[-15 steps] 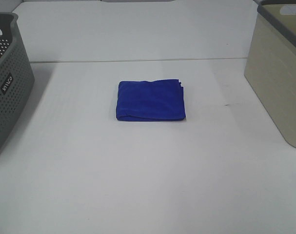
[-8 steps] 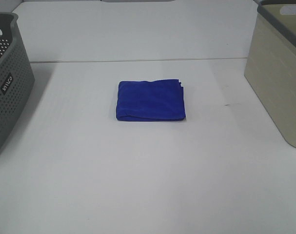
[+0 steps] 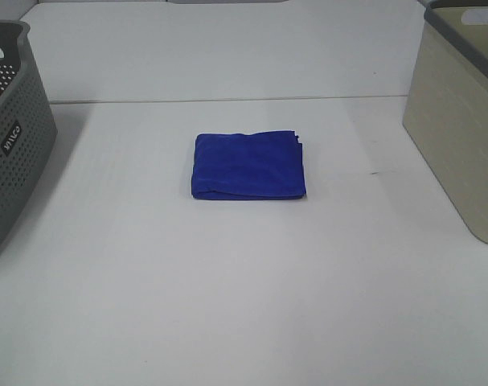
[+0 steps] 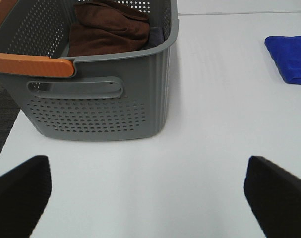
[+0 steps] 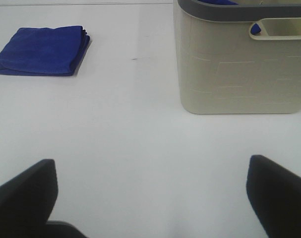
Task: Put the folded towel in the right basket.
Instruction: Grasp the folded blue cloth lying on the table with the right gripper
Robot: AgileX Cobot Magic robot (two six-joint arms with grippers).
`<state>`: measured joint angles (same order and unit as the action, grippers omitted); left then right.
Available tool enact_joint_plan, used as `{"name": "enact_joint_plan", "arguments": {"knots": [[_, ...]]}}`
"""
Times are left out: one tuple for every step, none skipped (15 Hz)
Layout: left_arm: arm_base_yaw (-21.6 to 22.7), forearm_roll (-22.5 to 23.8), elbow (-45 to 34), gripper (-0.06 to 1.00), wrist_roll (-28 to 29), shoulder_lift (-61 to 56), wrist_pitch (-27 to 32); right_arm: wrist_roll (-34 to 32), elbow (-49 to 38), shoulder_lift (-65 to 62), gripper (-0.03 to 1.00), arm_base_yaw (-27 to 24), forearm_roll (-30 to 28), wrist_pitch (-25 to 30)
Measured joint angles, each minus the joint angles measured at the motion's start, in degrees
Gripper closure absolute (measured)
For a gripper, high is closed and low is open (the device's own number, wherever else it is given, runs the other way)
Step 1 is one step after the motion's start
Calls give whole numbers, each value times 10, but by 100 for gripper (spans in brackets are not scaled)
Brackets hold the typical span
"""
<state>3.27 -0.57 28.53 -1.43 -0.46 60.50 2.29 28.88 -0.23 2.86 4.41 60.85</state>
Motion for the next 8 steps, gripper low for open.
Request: {"name": "enact_joint_plan", "arguments": {"knots": [[0, 0, 0, -4, 0, 0, 0, -1, 0, 1, -2, 0, -1, 0], [0, 0, 0, -4, 0, 0, 0, -11, 6, 19, -2, 0, -1, 5], [0, 0, 0, -4, 0, 0, 0, -33, 22, 64, -2, 0, 1, 22], [0, 0, 0, -4, 0, 0, 0, -48, 48, 136, -2, 0, 5, 45], [0, 0, 0, -4, 0, 0, 0, -62, 91, 213, -2, 0, 9, 66], [0, 0, 0, -4, 0, 0, 0, -70, 117, 257, -2, 0, 11, 73], [0, 0, 0, -4, 0, 0, 0, -83, 173, 336, -2, 0, 16, 83], [0, 0, 0, -4, 0, 0, 0, -91, 232, 412, -2, 0, 25, 88]]}}
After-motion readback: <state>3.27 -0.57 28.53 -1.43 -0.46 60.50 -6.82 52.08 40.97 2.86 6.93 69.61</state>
